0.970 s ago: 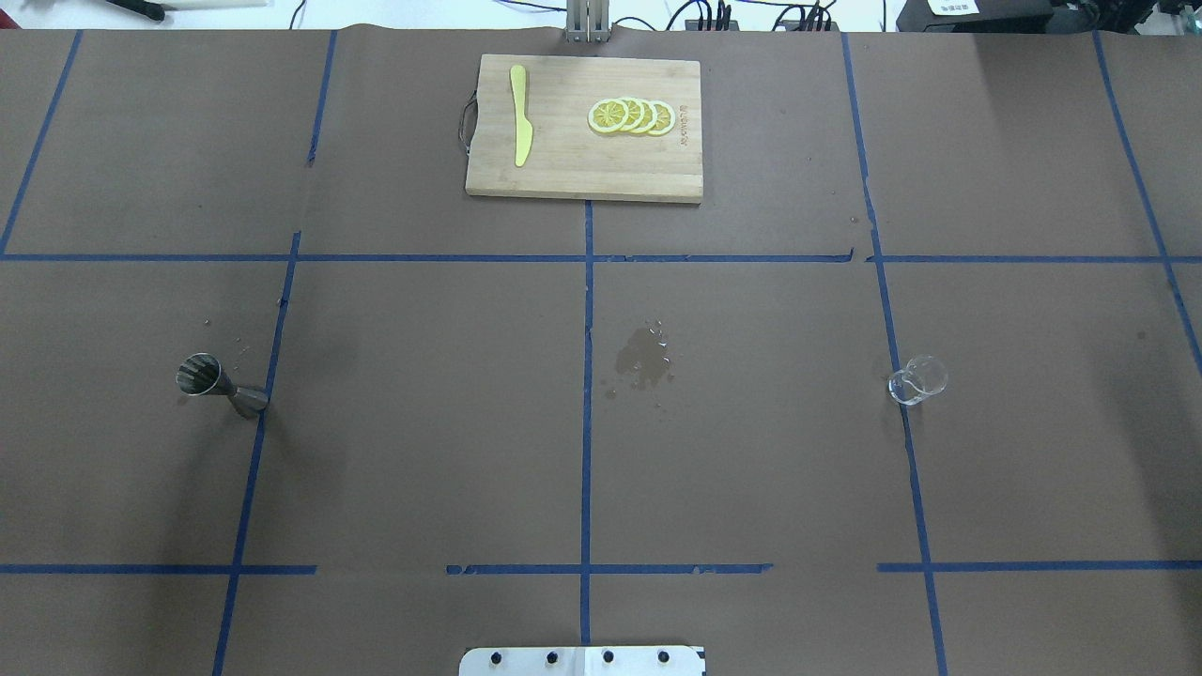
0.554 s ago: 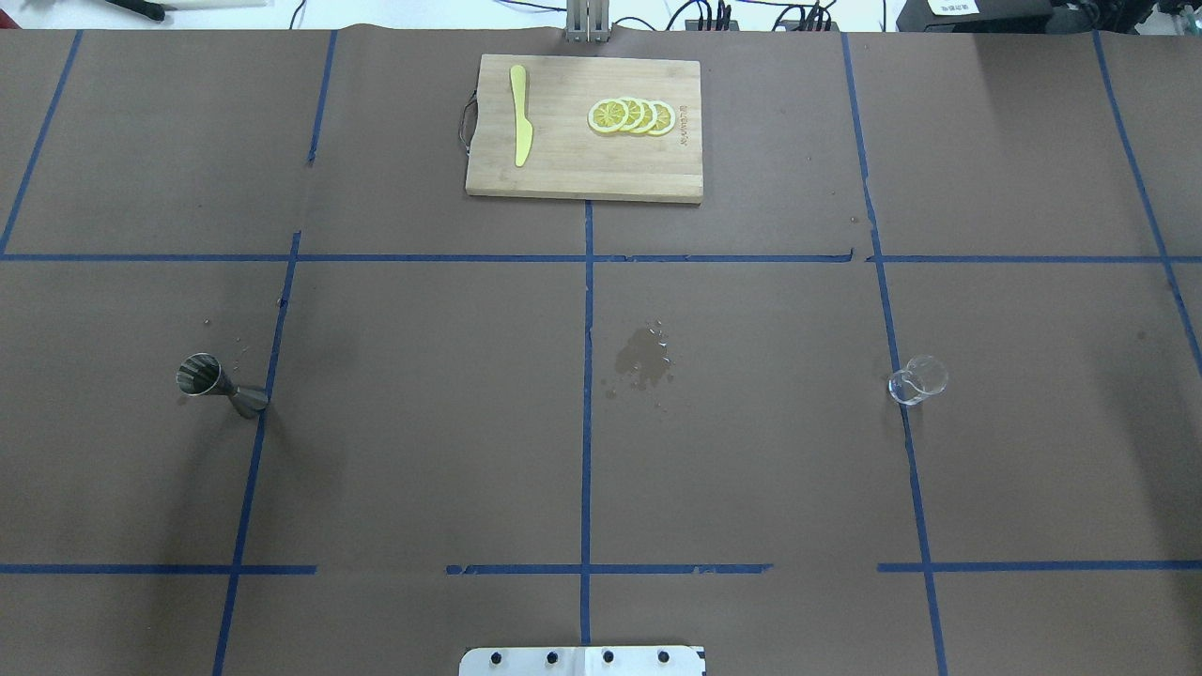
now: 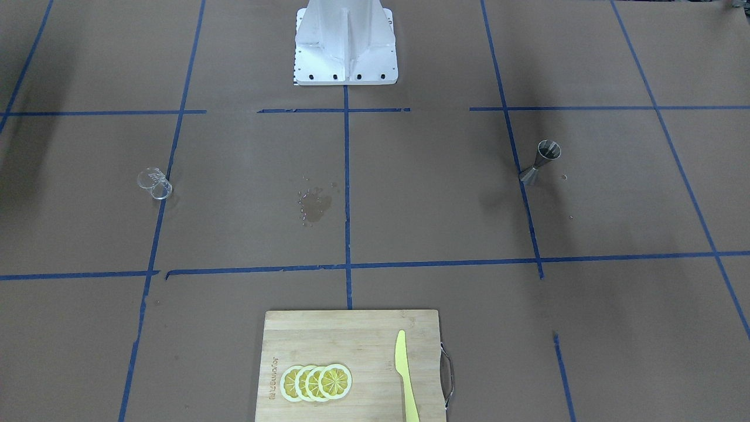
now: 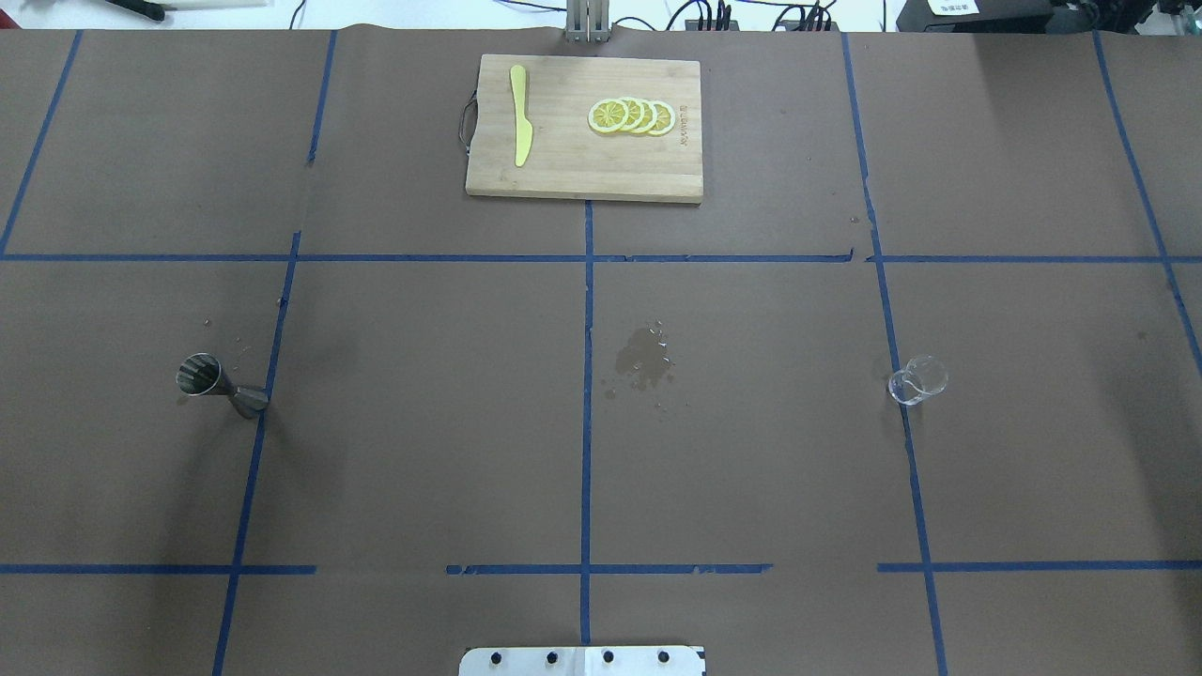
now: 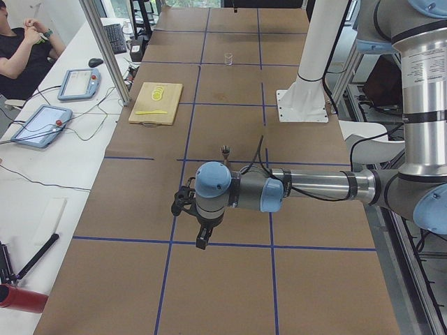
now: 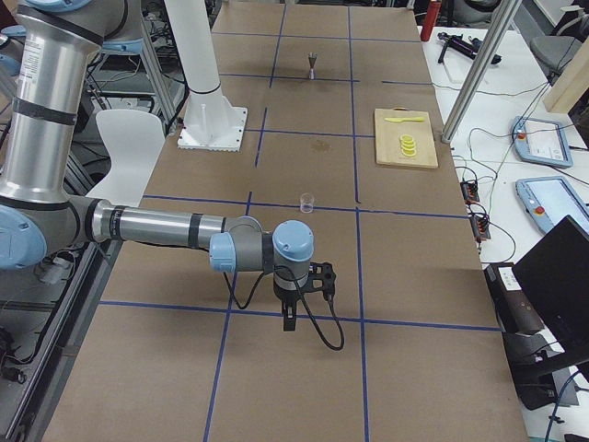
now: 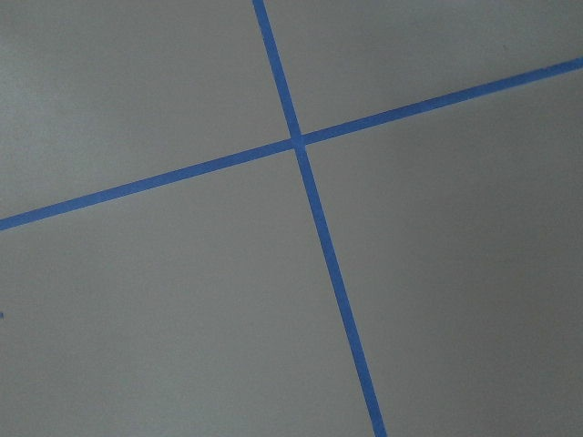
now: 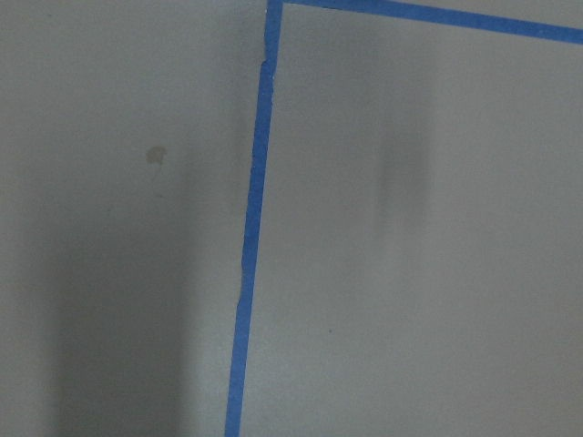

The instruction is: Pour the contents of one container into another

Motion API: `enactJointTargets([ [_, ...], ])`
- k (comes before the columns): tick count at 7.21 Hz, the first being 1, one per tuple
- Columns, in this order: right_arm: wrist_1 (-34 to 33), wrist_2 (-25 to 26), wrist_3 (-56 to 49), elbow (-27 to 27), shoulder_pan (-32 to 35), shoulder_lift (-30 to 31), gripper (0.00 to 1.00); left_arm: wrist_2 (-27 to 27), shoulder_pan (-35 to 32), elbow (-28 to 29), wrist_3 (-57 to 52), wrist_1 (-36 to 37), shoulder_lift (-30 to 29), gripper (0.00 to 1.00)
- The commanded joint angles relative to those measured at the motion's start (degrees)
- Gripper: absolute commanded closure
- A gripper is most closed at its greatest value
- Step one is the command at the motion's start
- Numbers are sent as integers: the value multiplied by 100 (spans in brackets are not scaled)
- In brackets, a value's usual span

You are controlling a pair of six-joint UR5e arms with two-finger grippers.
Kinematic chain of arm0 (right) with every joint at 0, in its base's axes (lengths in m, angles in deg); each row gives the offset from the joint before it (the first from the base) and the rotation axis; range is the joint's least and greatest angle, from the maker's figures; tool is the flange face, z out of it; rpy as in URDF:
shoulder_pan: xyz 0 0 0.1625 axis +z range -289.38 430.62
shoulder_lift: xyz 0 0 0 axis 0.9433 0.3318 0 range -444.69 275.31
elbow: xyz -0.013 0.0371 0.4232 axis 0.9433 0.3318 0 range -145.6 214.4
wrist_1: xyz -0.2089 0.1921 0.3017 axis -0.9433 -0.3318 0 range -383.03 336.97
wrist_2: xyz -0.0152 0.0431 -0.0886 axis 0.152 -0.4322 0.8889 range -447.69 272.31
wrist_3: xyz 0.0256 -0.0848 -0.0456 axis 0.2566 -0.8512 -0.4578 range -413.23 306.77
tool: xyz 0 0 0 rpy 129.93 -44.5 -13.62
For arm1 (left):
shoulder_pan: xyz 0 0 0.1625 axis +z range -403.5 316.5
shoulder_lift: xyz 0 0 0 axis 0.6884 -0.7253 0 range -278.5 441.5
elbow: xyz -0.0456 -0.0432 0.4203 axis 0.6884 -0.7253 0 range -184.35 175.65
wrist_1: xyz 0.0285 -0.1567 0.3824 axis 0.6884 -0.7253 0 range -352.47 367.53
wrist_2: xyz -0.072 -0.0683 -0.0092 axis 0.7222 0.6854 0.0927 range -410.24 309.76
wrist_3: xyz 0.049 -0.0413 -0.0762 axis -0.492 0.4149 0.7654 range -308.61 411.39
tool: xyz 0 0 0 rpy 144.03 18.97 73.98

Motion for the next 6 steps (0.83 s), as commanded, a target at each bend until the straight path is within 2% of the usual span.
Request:
enactJointTargets([
  [1,15,2,-8,-3,0,-5,0,5,0,0,0,-9,0,0],
  [6,15,2,-8,-12,0,-5,0,6,0,0,0,-9,-44,0],
])
